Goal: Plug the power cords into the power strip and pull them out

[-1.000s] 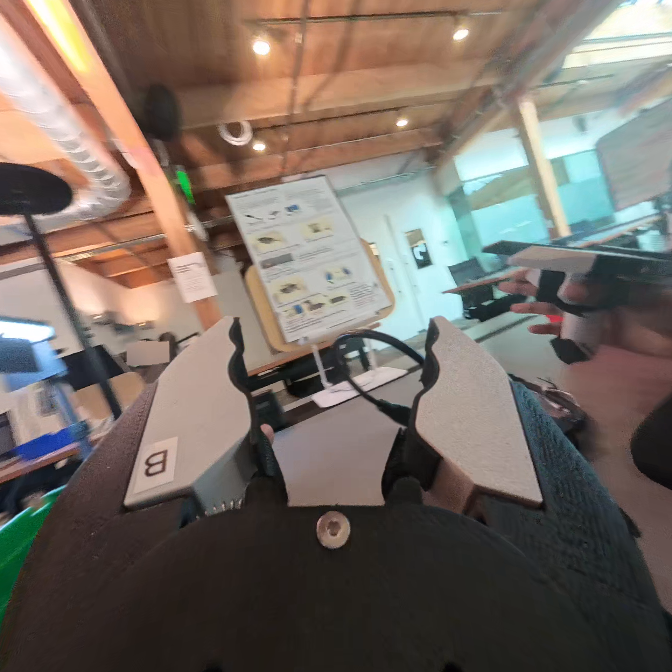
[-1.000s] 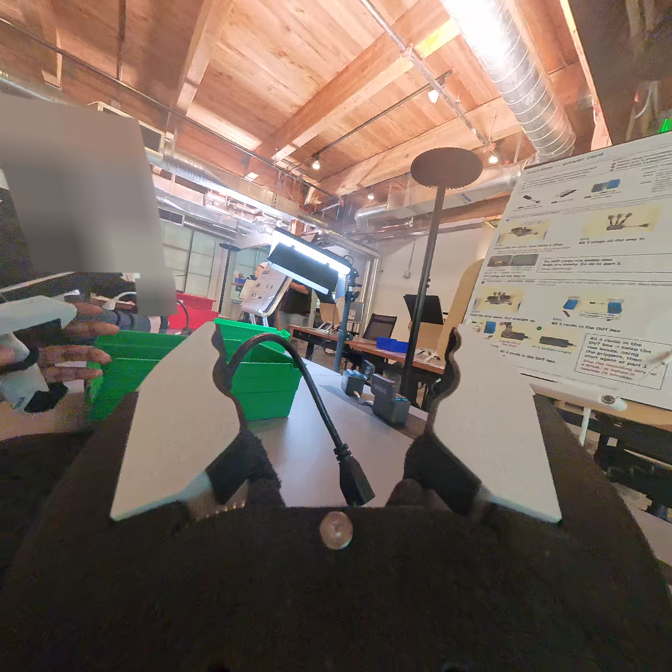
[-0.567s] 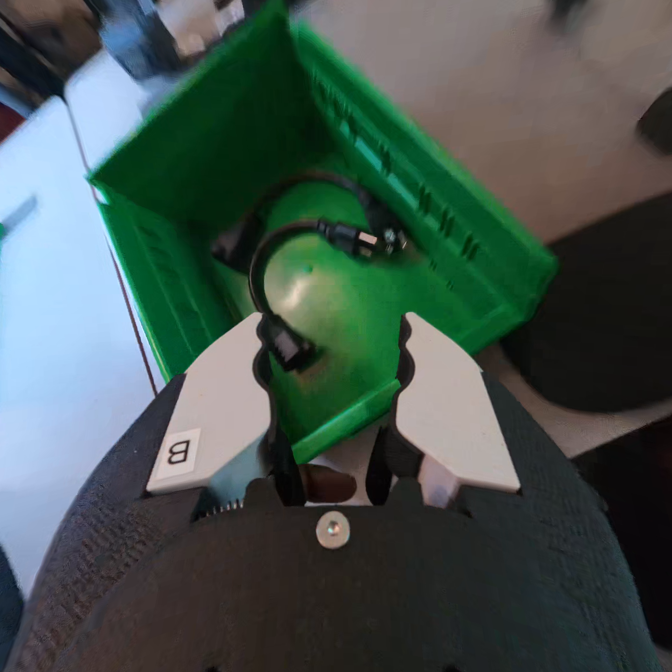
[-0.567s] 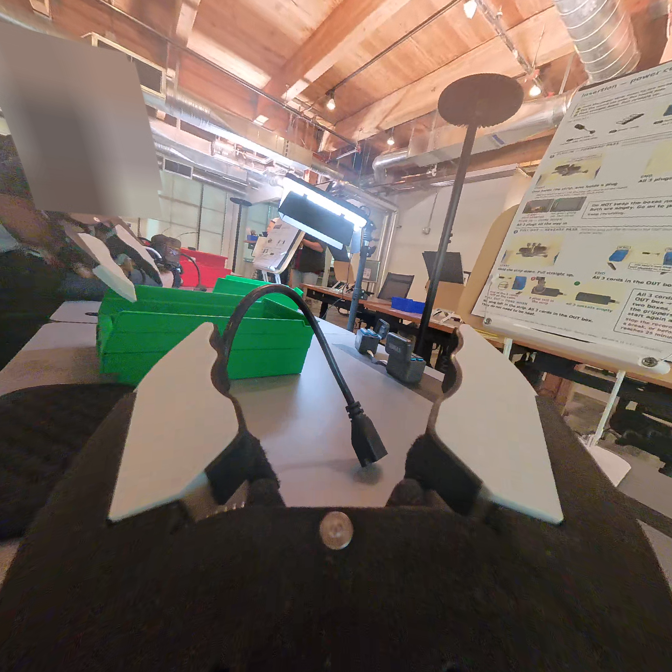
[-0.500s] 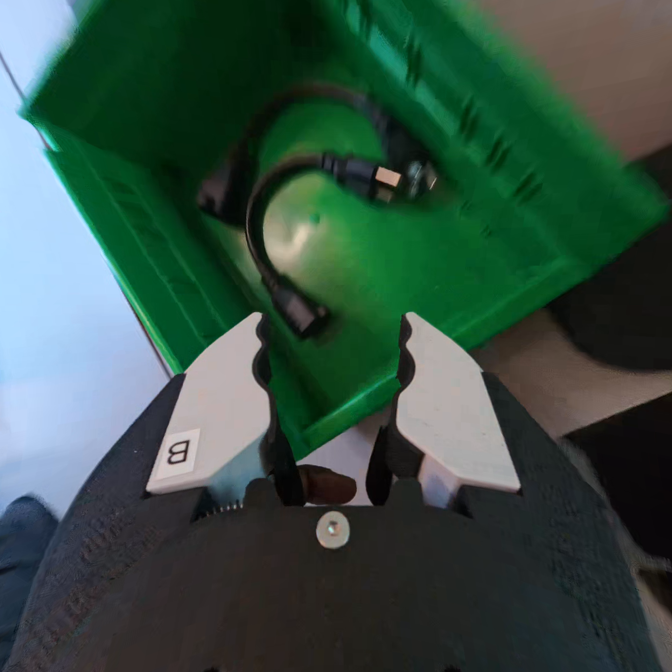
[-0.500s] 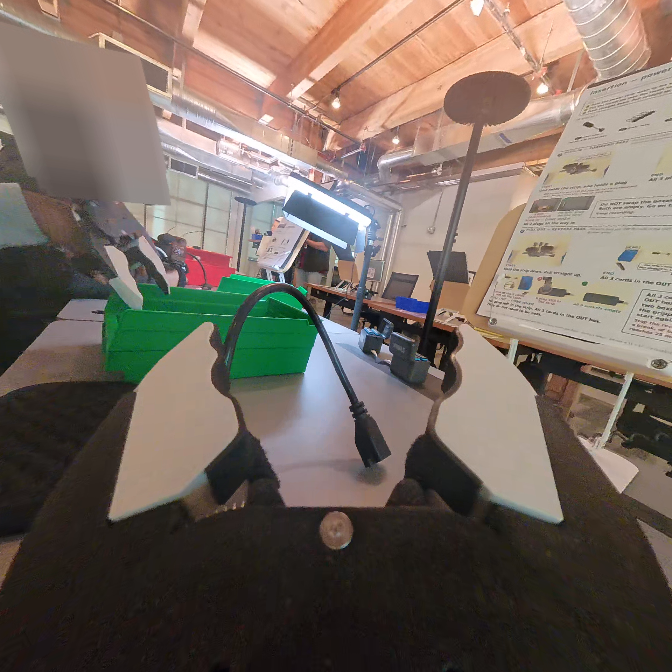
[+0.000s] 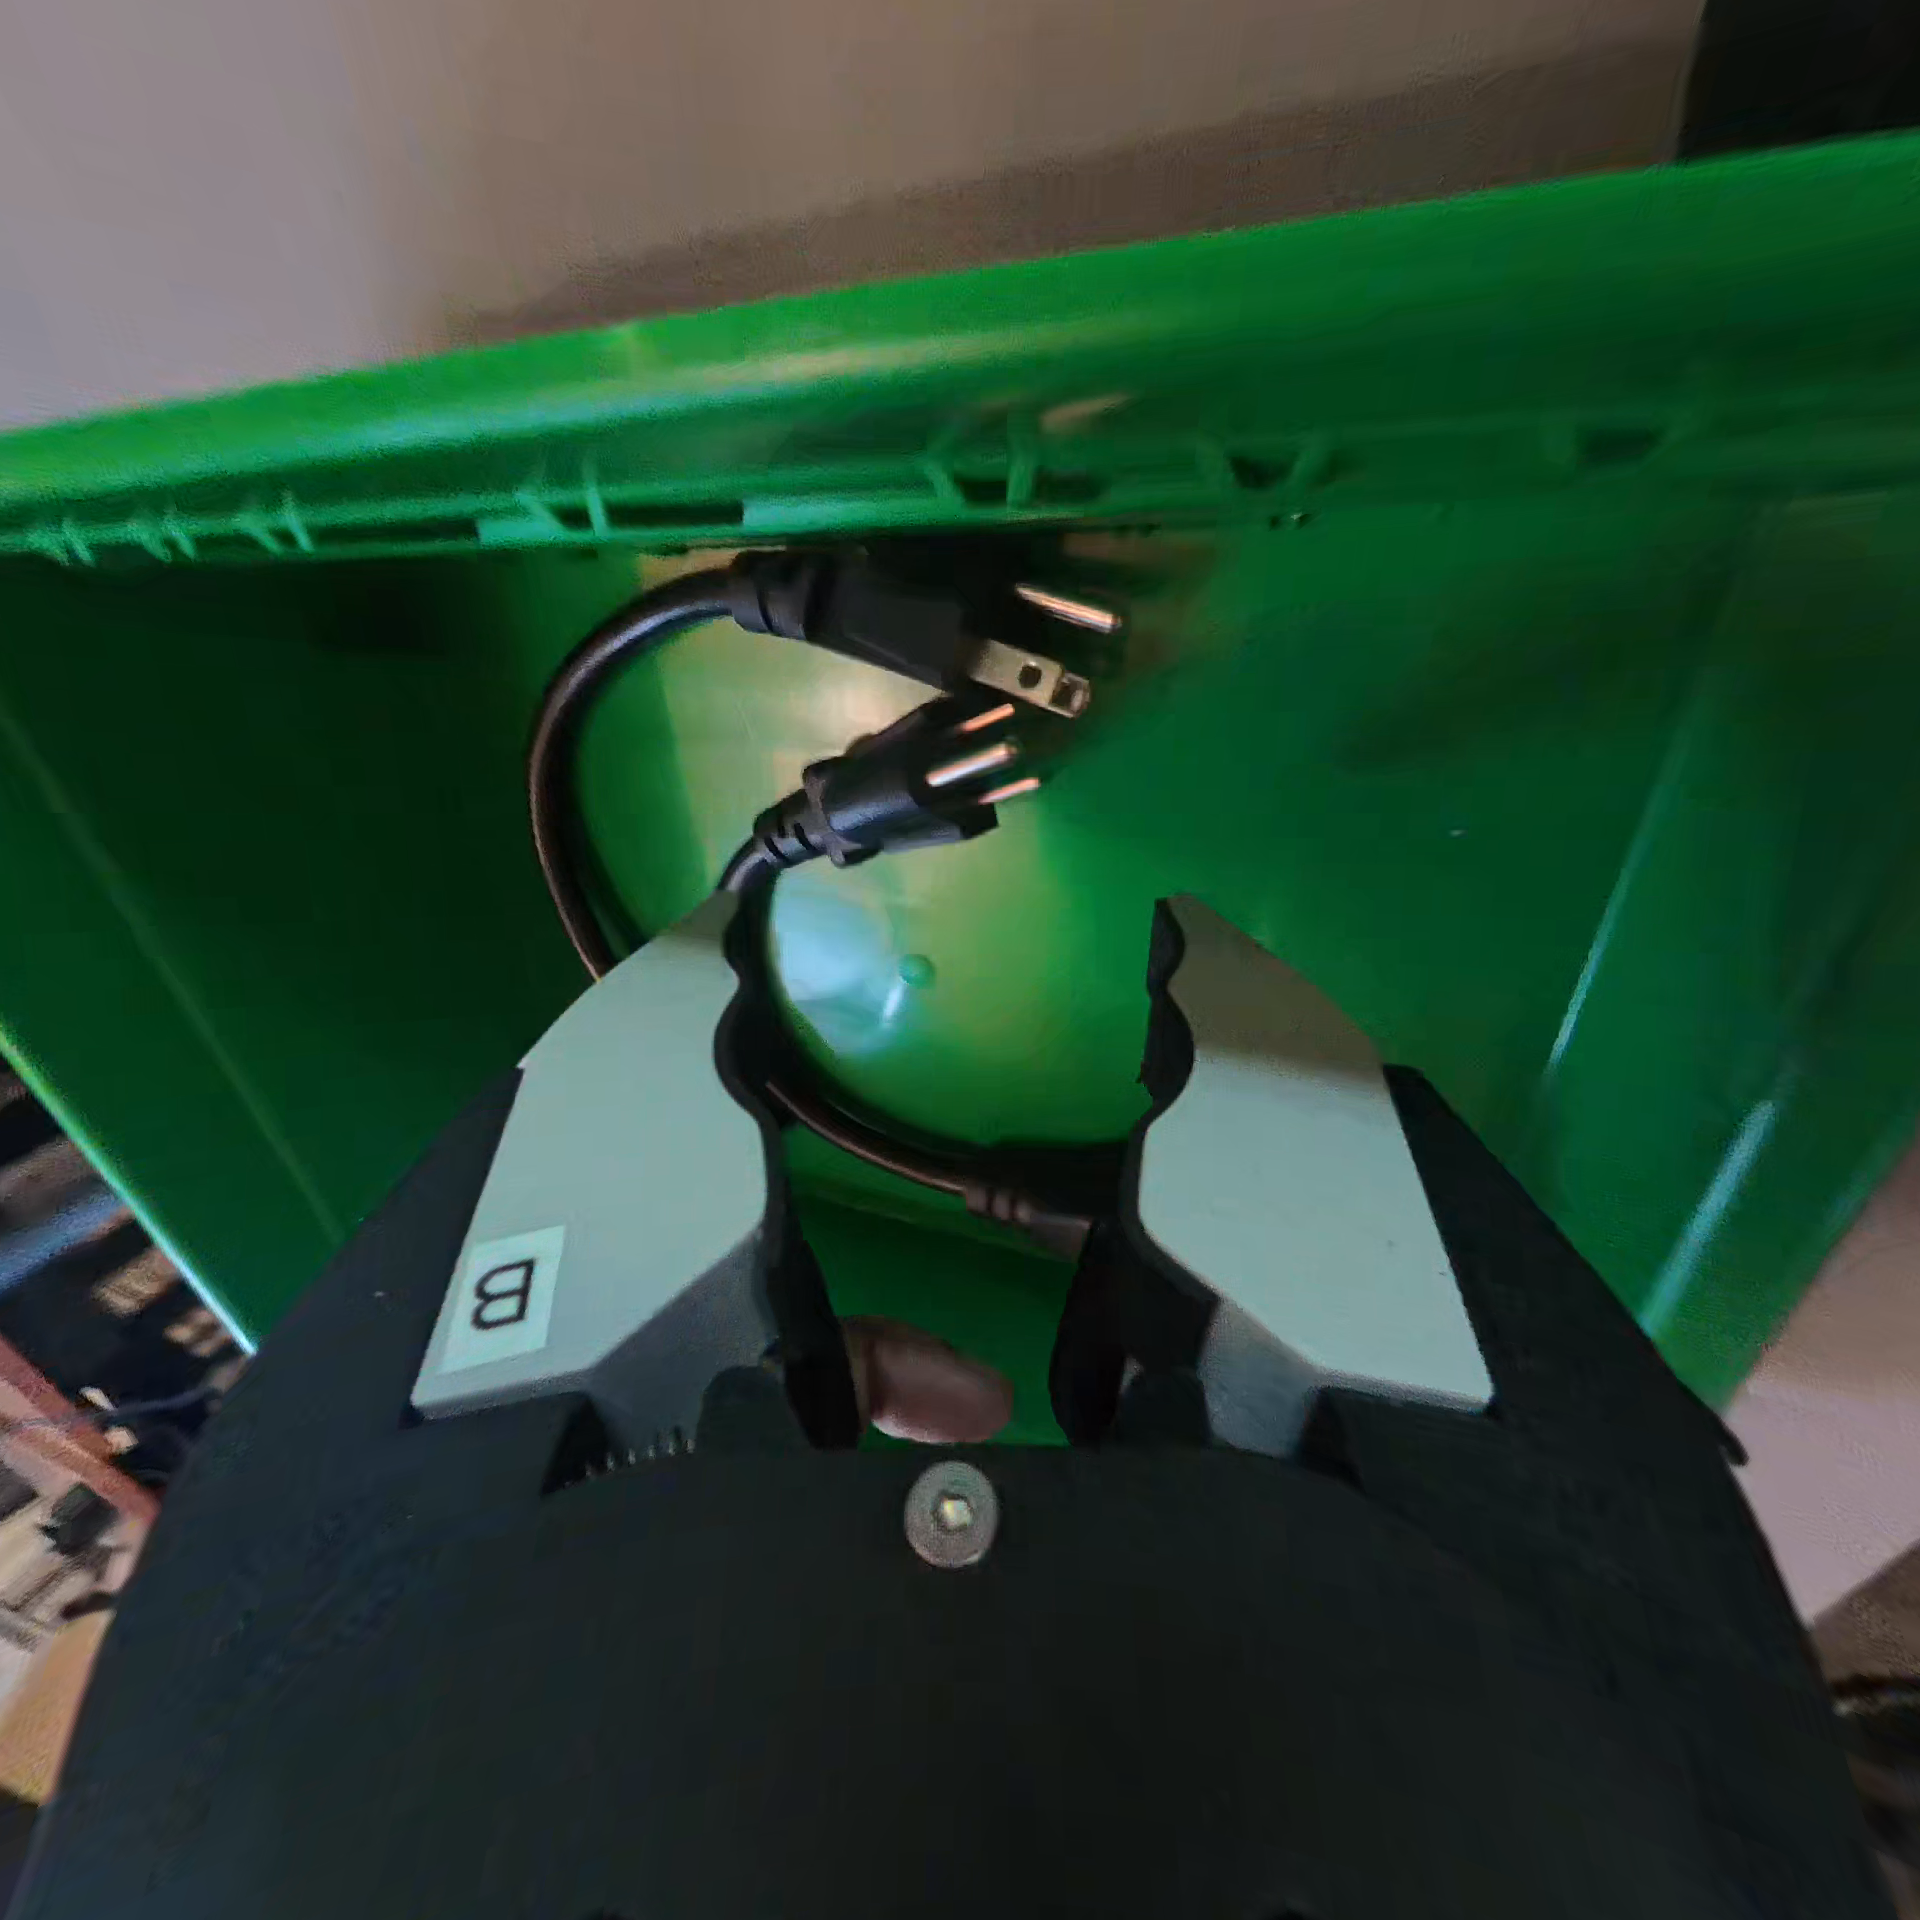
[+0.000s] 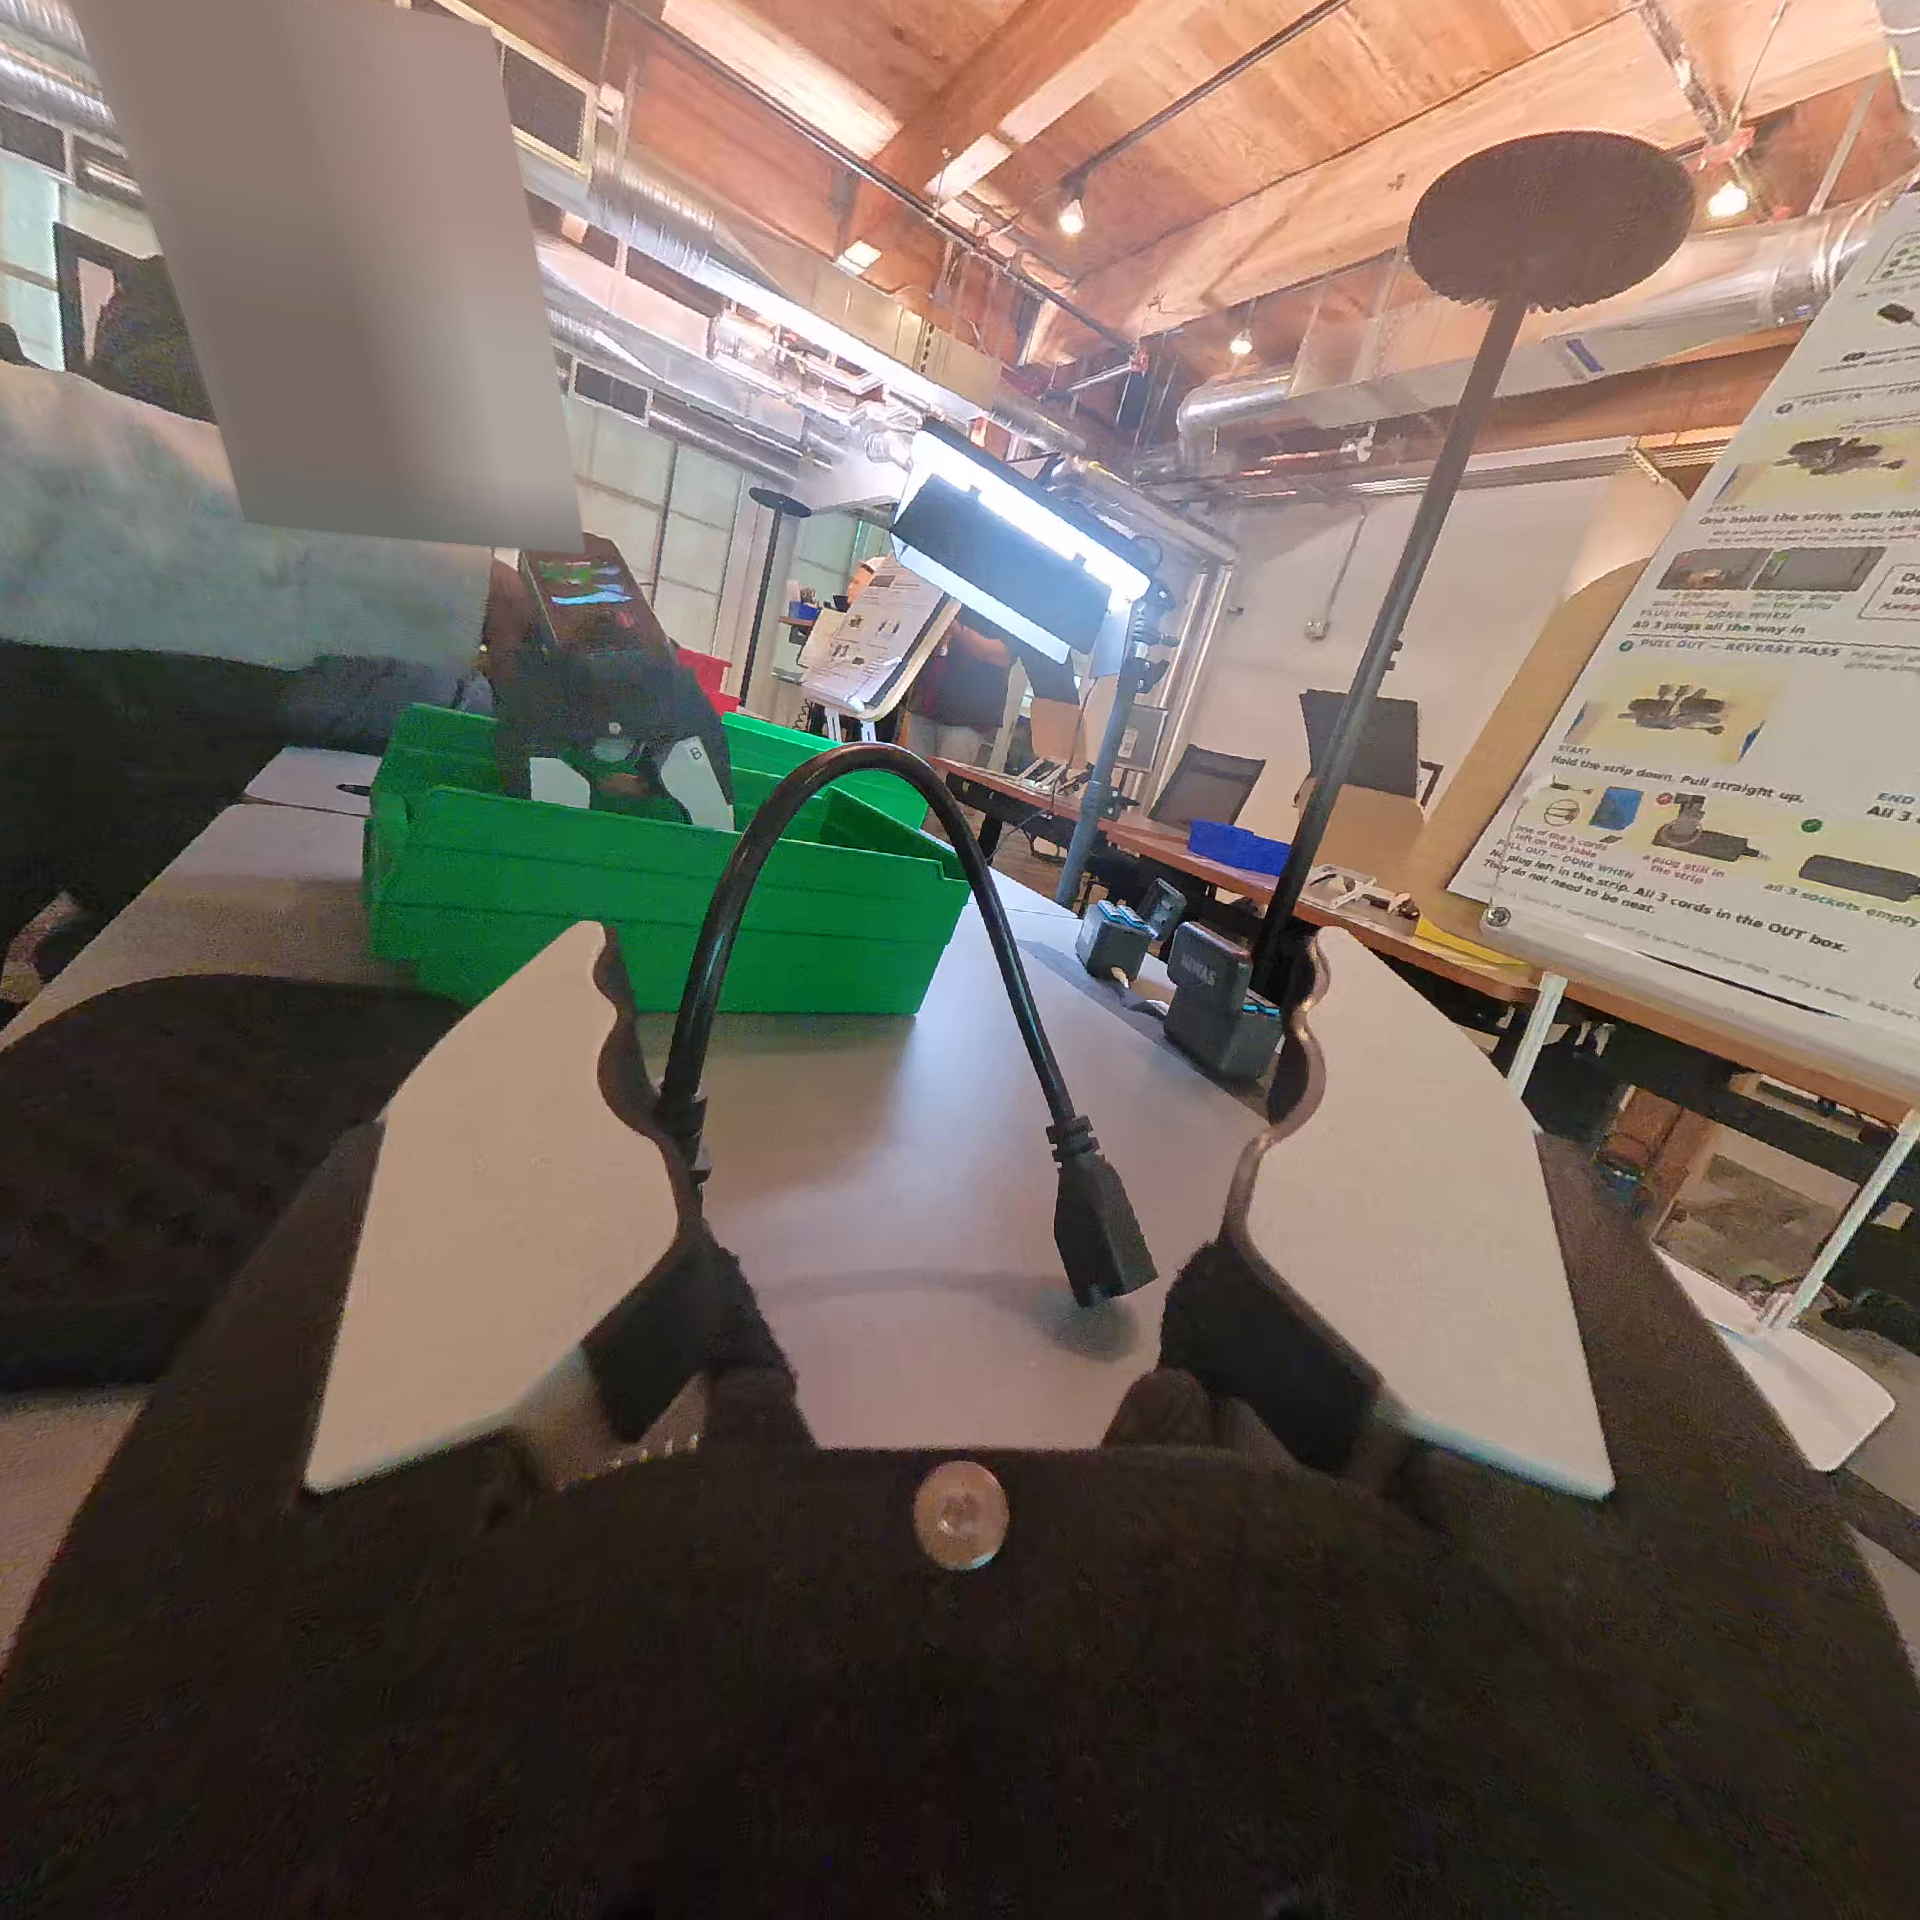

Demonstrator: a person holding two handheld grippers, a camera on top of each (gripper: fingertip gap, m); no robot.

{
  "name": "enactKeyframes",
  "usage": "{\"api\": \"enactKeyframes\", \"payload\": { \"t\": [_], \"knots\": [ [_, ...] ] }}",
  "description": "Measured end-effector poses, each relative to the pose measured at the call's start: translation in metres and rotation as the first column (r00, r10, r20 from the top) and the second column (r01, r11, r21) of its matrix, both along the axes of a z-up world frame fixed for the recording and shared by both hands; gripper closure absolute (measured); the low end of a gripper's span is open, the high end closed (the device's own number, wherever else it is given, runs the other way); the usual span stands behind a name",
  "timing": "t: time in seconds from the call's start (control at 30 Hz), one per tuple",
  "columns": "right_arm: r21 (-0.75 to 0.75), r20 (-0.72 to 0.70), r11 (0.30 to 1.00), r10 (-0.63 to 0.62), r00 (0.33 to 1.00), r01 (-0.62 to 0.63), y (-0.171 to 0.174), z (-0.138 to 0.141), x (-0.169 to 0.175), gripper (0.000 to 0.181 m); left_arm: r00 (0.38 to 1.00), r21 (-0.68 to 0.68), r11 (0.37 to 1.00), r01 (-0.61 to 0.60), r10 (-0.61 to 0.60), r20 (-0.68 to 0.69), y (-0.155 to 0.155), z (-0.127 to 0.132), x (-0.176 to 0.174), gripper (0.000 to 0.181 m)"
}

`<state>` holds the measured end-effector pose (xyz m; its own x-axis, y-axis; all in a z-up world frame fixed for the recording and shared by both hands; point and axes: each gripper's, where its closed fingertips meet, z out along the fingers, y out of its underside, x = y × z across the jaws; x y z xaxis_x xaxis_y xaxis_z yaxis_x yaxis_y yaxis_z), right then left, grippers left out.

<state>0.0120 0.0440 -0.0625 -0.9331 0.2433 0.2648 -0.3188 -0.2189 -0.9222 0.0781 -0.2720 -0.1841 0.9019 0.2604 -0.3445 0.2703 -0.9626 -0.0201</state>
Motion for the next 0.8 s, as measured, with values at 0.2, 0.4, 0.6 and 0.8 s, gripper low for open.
{"api": "enactKeyframes", "payload": {
  "t": [0.2, 0.4, 0.6, 0.8],
  "knots": [
    [0.003, 0.008, 1.0, 0.022, 1.0, -0.022, -0.001, -0.001, 0.003, 0.064, 0.991, 0.022, 0.997, 0.081, -0.083, 0.108, 0.003, -0.01, -0.013, 0.097],
    [0.044, -0.013, 0.998, 0.045, 0.999, -0.044, -0.006, -0.005, 0.009, 0.063, 0.949, -0.043, 0.988, 0.145, -0.127, 0.29, 0.005, -0.03, -0.007, 0.111],
    [0.07, -0.029, 0.996, 0.049, 0.998, -0.047, -0.007, -0.008, 0.012, 0.063, 0.94, -0.107, 0.978, 0.177, -0.135, 0.314, 0.005, -0.029, -0.009, 0.127],
    [0.071, -0.041, 0.996, 0.063, 0.997, -0.06, -0.008, -0.006, 0.017, 0.063, 0.98, -0.107, 0.986, 0.125, -0.106, 0.167, 0.002, -0.012, -0.011, 0.138]
  ]
}}
